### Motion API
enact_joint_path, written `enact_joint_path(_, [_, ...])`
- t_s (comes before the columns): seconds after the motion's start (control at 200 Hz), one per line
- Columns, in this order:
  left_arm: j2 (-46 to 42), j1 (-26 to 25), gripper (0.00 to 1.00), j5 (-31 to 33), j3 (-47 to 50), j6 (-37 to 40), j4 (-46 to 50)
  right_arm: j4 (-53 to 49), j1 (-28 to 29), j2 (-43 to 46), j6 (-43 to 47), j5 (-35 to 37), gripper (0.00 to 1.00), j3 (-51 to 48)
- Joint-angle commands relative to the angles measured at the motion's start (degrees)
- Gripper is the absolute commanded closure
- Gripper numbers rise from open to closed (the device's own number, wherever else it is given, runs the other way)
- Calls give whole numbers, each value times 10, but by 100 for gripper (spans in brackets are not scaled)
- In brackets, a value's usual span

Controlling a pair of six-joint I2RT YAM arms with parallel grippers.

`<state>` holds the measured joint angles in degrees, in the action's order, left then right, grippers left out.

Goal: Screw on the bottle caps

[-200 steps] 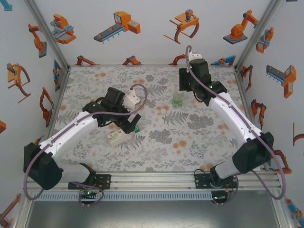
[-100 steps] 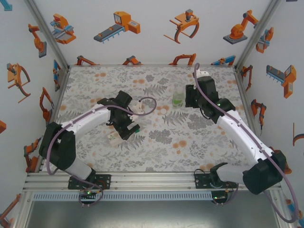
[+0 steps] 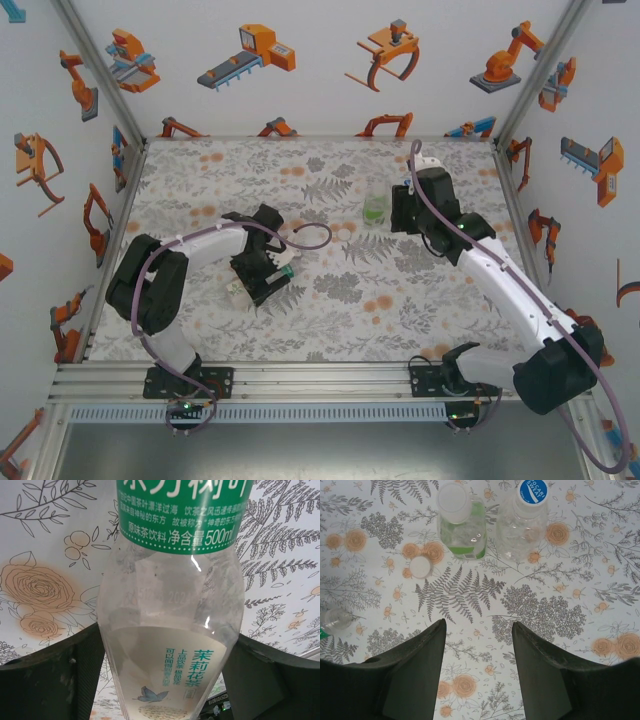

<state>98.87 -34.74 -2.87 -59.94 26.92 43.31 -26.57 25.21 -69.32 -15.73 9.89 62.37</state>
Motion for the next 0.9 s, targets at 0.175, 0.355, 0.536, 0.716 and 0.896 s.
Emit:
enact_joint_path(0.175, [8, 7, 34, -14, 1, 11, 18, 6, -3, 18, -14, -3, 47, -13])
enact_joint_path(0.355, [0, 8, 42, -22, -1, 11, 20, 6, -3, 22, -17, -5, 47, -13])
enact_joint_path(0.536, [-31, 13, 49, -47, -1, 10, 15, 8, -3, 19, -22, -11, 47, -11])
enact_joint_path(0.716, [-91, 23, 50, -88, 3, 9, -7, 30, -2, 7, -26, -47, 48, -11])
enact_joint_path(0.896, [-173, 46, 51, -140, 14, -4, -54, 32, 11, -36, -34, -59, 48, 14])
